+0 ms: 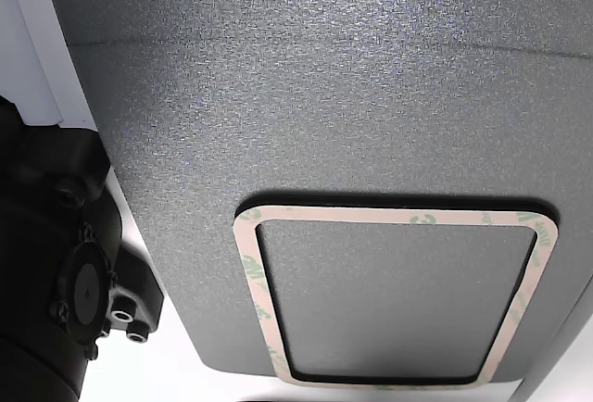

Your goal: Grab top frame and put it into gray box.

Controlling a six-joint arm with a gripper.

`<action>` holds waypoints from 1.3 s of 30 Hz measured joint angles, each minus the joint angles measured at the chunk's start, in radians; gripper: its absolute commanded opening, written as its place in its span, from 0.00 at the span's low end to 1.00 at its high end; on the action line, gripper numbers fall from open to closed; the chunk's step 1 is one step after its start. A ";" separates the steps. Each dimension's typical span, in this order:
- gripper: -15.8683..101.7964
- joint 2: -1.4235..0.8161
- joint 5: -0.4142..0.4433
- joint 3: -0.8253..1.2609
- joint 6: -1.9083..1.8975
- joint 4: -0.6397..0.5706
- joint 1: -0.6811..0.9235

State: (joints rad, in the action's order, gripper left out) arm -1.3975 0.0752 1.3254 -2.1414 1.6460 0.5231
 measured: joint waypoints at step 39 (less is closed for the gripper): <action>0.03 0.032 -0.008 0.018 -0.002 0.000 -0.011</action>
State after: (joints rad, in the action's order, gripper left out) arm -1.3652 0.0675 1.3438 -2.1430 1.6460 0.5123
